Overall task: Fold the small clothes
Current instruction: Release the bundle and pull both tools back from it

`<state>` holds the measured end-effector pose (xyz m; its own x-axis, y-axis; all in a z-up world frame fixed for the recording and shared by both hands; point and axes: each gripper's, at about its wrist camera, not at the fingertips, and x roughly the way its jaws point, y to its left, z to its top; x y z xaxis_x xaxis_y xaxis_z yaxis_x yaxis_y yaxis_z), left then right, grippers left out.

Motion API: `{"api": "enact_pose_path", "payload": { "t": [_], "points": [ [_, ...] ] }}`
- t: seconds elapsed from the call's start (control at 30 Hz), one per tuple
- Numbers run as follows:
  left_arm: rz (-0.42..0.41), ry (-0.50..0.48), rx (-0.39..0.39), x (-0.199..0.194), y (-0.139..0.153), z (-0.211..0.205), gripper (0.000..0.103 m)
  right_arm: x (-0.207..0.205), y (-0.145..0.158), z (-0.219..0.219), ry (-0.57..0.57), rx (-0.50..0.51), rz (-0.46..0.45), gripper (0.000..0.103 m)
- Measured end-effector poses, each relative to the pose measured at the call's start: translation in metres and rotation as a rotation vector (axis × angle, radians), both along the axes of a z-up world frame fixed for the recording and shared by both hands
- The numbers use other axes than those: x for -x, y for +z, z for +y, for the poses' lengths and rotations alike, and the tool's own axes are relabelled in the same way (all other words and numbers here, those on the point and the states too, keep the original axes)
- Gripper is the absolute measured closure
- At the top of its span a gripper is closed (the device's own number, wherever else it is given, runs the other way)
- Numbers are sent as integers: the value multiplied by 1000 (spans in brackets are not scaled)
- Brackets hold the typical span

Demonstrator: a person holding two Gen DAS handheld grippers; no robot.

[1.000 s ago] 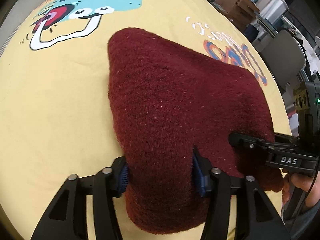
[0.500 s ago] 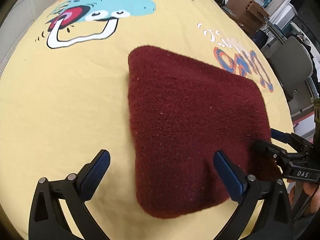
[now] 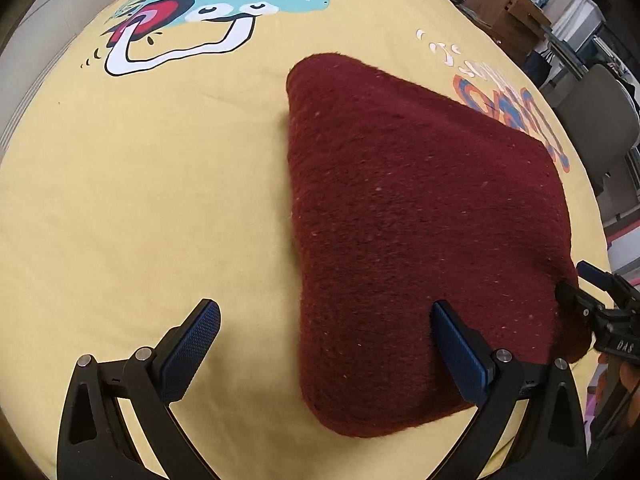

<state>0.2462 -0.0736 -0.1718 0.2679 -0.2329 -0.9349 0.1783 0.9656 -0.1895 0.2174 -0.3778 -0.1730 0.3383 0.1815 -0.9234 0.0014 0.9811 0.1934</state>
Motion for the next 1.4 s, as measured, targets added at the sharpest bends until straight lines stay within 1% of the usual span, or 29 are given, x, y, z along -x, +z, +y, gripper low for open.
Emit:
{"api": "enact_pose_path", "payload": {
  "t": [0.07, 0.13, 0.27, 0.47, 0.6, 0.77, 0.8, 0.9, 0.97, 1.07, 1.17, 1.23, 1.4],
  "points": [
    [-8, -13, -9, 2, -6, -1, 0, 1, -7, -6, -12, -19, 1, 0],
    [-12, -16, 4, 3, -11, 0, 0, 3, -12, -8, -22, -36, 2, 0],
    [-23, -3, 7, 7, -7, 2, 1, 7, -6, -7, -30, -42, -5, 0],
    [-55, 21, -3, 21, 23, 8, 1, 16, 25, -5, -23, -49, -33, 0],
    [-86, 45, -5, 33, 49, 17, 1, 29, 54, -7, -21, -49, -65, 0],
    [-135, 40, -27, 56, 82, 23, 1, 56, 94, -9, -12, -6, -115, 0],
    [-145, 31, -30, 61, 87, 23, 1, 63, 104, -10, -10, 19, -126, 0],
    [-158, 28, -47, 74, 100, 25, 1, 81, 120, -11, 0, 74, -144, 0],
    [-172, 30, -59, 84, 107, 30, 1, 93, 129, -13, 0, 84, -157, 0],
    [-183, 40, -80, 99, 113, 38, 1, 107, 134, -17, -6, 95, -161, 0],
    [-186, 65, -100, 112, 116, 48, 1, 125, 138, -21, -21, 86, -168, 0],
    [-188, 77, -102, 120, 118, 54, 1, 133, 137, -24, -27, 71, -156, 0],
    [-185, 108, -108, 135, 121, 71, 1, 149, 132, -32, -53, 87, -141, 0]
  ]
}}
